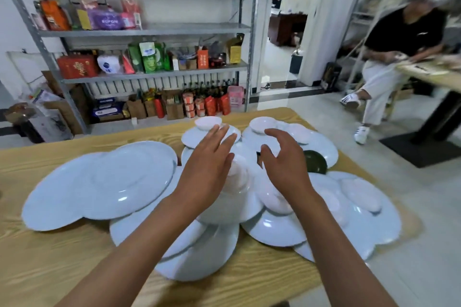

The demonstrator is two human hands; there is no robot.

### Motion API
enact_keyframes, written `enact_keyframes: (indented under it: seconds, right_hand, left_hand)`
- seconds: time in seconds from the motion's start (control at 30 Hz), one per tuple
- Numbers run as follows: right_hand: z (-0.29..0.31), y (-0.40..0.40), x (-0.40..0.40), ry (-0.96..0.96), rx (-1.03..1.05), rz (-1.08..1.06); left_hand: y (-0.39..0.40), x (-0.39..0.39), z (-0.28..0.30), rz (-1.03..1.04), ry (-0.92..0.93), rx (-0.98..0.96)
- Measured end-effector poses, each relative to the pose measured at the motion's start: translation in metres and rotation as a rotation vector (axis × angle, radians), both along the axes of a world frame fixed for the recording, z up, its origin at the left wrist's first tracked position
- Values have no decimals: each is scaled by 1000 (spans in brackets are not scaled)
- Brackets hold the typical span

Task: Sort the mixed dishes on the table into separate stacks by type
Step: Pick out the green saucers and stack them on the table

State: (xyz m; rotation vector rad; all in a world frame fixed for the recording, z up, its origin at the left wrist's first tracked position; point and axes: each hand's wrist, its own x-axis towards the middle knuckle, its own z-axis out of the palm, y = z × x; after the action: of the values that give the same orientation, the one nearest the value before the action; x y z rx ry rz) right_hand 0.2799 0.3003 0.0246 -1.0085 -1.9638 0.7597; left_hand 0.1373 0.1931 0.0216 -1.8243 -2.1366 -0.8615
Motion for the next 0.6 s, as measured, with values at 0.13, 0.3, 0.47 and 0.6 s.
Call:
enact_keyframes:
  seconds: [0.13, 0.3, 0.47, 0.6]
  right_hand:
    - [-5, 57, 36, -44, -55, -139]
    - [-22, 114, 63, -341, -73, -274]
    - [-49, 140, 71, -590, -211, -275]
    - [-59, 146, 70, -570, -169, -297]
  left_hand:
    - [25, 27, 2, -57, -1, -53]
    - [48, 47, 2, -113, -39, -60]
    - [59, 57, 5, -147, -35, -52]
    - [58, 55, 3, -142, -31, -54]
